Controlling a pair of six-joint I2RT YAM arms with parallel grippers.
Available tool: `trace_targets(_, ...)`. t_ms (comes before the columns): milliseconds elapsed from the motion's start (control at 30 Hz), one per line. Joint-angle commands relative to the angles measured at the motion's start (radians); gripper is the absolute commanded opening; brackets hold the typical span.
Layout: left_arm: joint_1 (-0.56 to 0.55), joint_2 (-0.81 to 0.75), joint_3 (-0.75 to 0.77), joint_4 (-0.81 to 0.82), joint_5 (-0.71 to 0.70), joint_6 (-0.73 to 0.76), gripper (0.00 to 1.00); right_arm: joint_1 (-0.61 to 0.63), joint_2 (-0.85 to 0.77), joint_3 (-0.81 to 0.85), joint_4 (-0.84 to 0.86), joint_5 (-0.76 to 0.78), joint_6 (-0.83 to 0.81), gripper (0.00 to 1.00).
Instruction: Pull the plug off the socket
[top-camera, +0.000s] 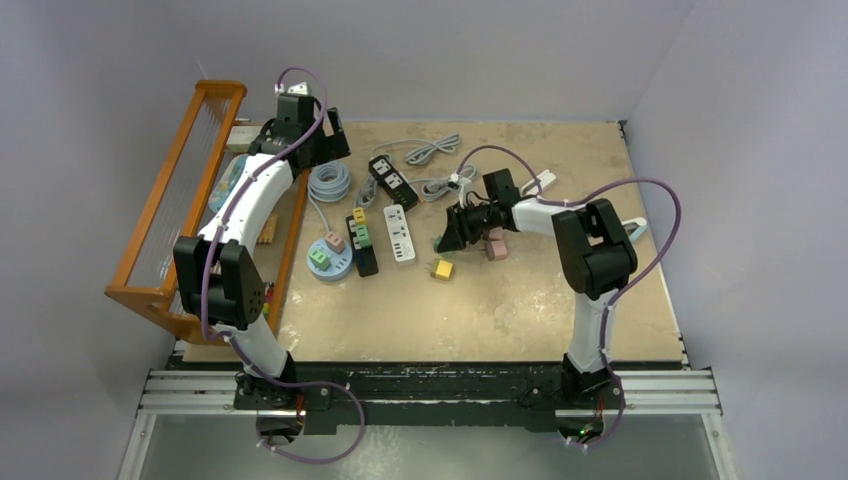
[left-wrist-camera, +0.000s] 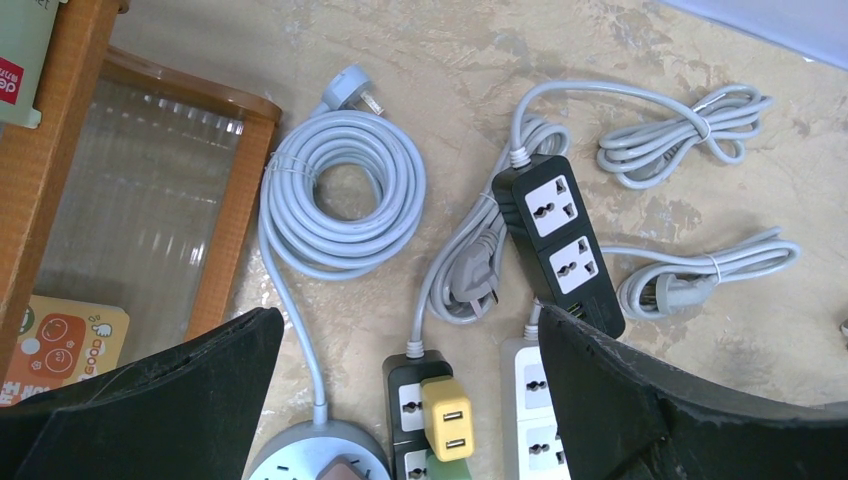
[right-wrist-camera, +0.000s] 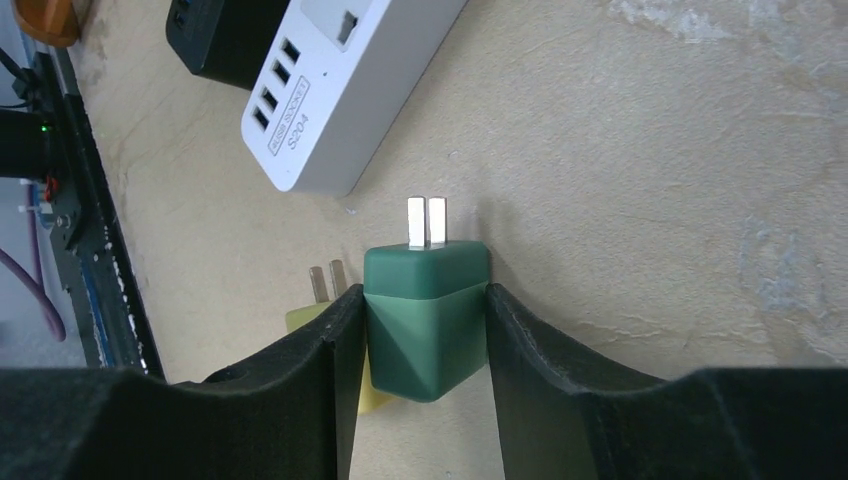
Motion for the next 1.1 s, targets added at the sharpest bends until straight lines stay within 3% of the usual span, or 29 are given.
trace_targets(0, 0.010, -0.047, -0.004, 0.036, -0.001, 0.019, 1.00, -0.009, 0.016, 0.056, -0.071, 0.019, -0.030, 0.49)
trace_targets(133, 0.010, -0.048, -0.005, 0.037, -0.003, 0.018, 1.00, -0.009, 0.008, 0.064, -0.068, 0.154, -0.010, 0.53)
trace_targets(267, 0.012, -0.050, -0.006, 0.036, -0.003, 0.018, 1.00, -0.011, -0.011, 0.055, -0.036, 0.164, 0.013, 0.52)
trace_targets(633, 0.012, -0.054, -0.006, 0.036, -0.010, 0.019, 1.00, -0.059, 0.009, 0.076, -0.030, -0.100, 0.017, 0.19)
trace_targets(733, 0.012, -0.051, -0.006, 0.039, -0.005, 0.016, 1.00, -0.072, 0.017, 0.107, -0.087, -0.113, -0.023, 0.00)
trace_targets(900, 0.013, -0.042, -0.001, 0.040, 0.006, 0.013, 1.00, -0.069, 0.064, 0.178, -0.220, -0.059, -0.113, 0.00)
trace_targets(1067, 0.013, -0.039, -0.001, 0.041, 0.009, 0.010, 1.00, -0.066, 0.094, 0.174, -0.249, -0.080, -0.140, 0.00)
